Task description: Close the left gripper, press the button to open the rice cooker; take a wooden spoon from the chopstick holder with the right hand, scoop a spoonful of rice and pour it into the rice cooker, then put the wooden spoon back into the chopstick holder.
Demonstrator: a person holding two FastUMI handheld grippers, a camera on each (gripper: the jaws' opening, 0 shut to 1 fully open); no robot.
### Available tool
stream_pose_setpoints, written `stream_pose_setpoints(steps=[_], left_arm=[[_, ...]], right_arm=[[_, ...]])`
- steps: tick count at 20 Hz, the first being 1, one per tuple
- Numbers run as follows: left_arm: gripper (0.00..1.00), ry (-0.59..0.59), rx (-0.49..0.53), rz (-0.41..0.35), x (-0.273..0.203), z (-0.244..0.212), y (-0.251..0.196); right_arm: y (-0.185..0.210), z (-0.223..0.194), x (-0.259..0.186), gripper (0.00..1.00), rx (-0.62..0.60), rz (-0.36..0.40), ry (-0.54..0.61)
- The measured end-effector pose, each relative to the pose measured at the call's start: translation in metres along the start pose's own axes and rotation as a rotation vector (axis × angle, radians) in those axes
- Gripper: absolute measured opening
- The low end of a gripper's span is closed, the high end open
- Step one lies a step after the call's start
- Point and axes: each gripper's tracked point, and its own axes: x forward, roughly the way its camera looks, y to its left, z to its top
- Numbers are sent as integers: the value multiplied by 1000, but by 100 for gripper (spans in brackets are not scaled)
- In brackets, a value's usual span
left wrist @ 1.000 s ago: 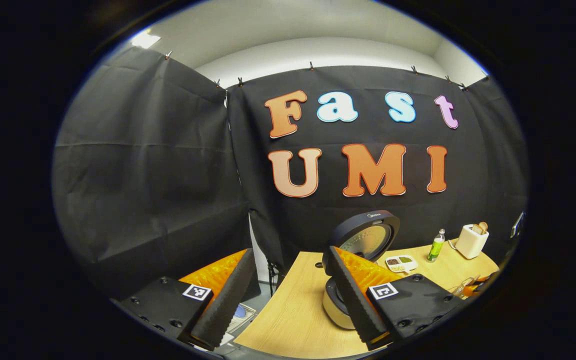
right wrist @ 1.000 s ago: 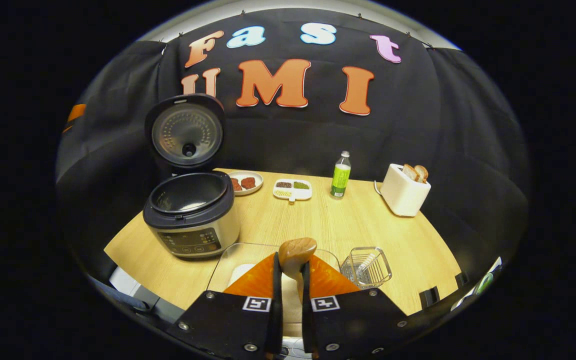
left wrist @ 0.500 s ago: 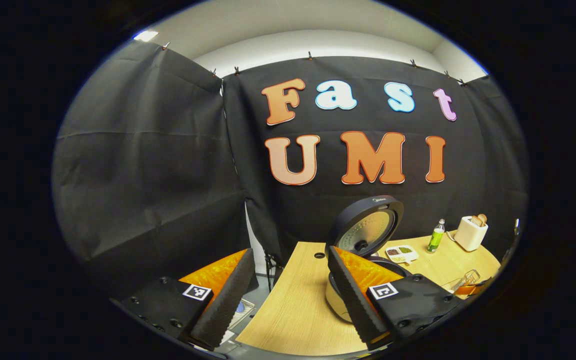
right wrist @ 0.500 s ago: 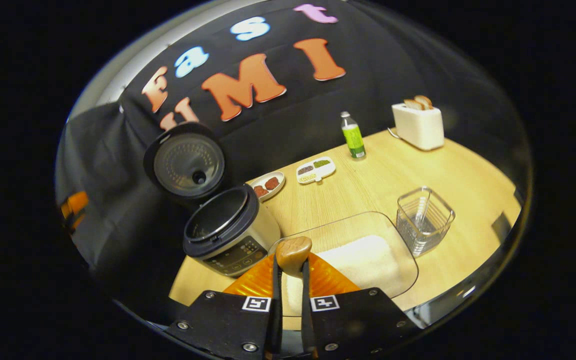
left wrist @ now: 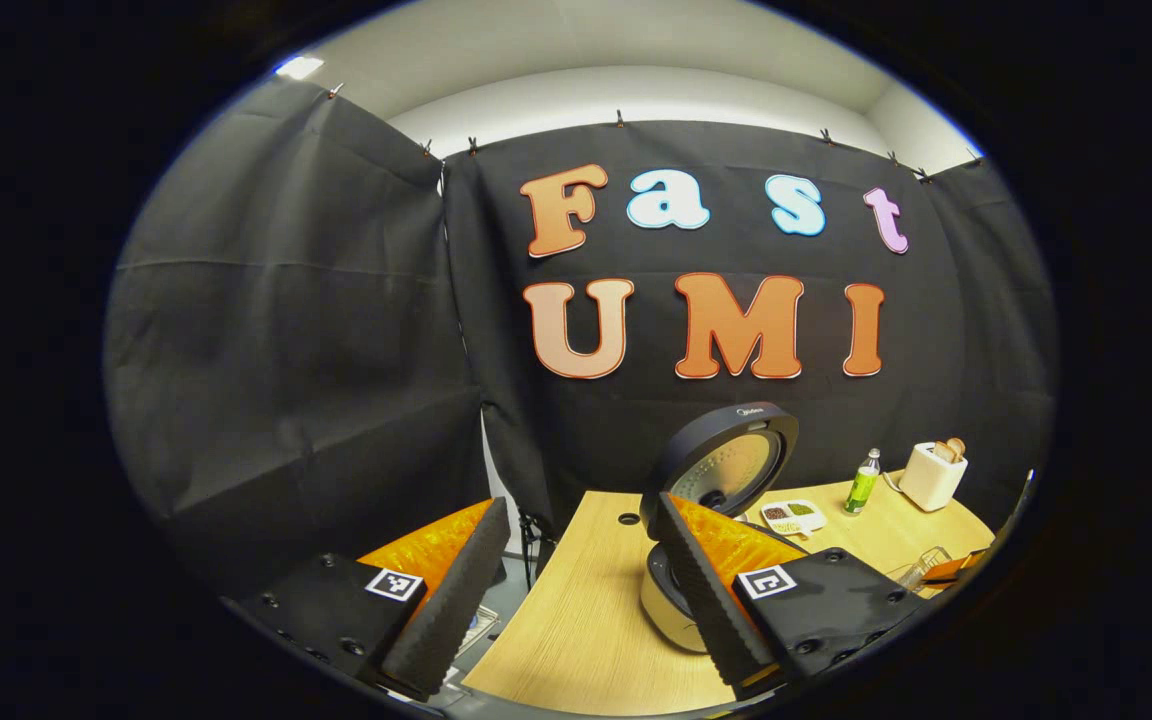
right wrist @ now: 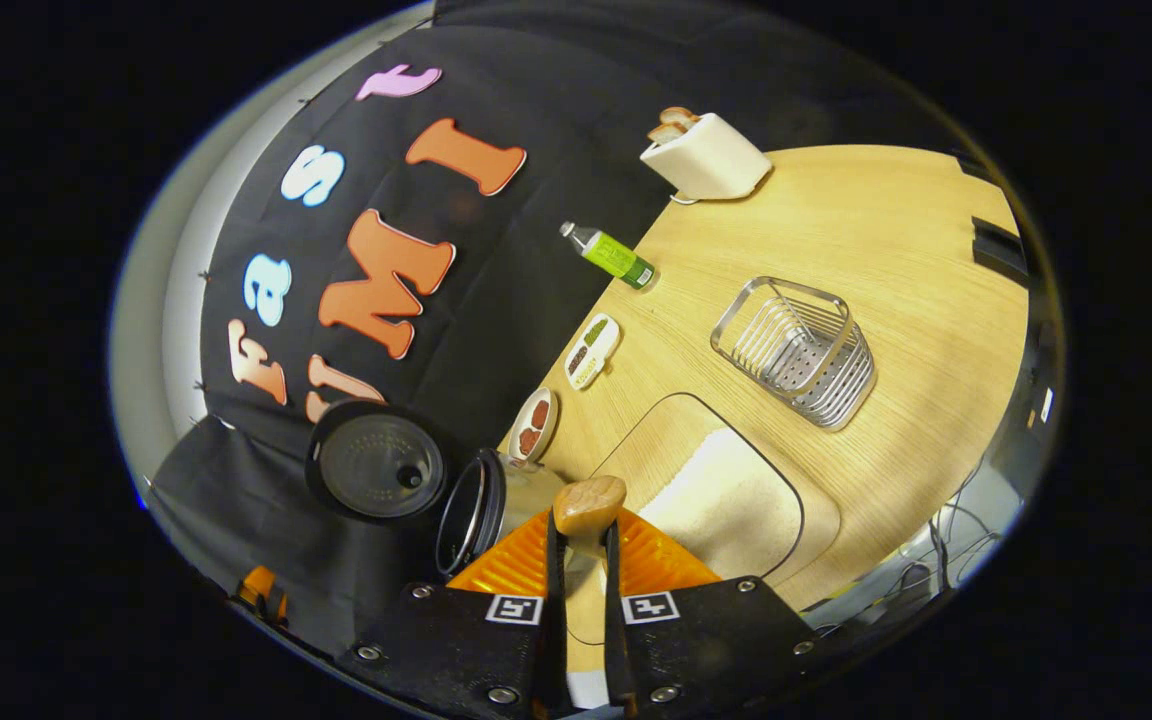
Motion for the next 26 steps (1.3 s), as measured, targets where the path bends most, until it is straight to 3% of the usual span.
stream_pose_setpoints(steps=[11, 16, 17, 18, 26], left_arm=[[96, -30, -5, -10, -2, 10, -9], [96, -37, -10, -9, -4, 13, -11], [96, -38, -9, -4, -5, 14, -10], [96, -43, -3, 6, -6, 15, -7], [96, -31, -19, 16, -15, 6, -4]], right_arm=[[5, 41, -28, 15, 191, 53, -68], [38, 57, -33, 14, 260, 121, -65], [46, 60, -35, 10, 264, 137, -61], [54, 63, -36, 14, 262, 150, -60], [128, 82, -36, 14, 222, 235, -55]])
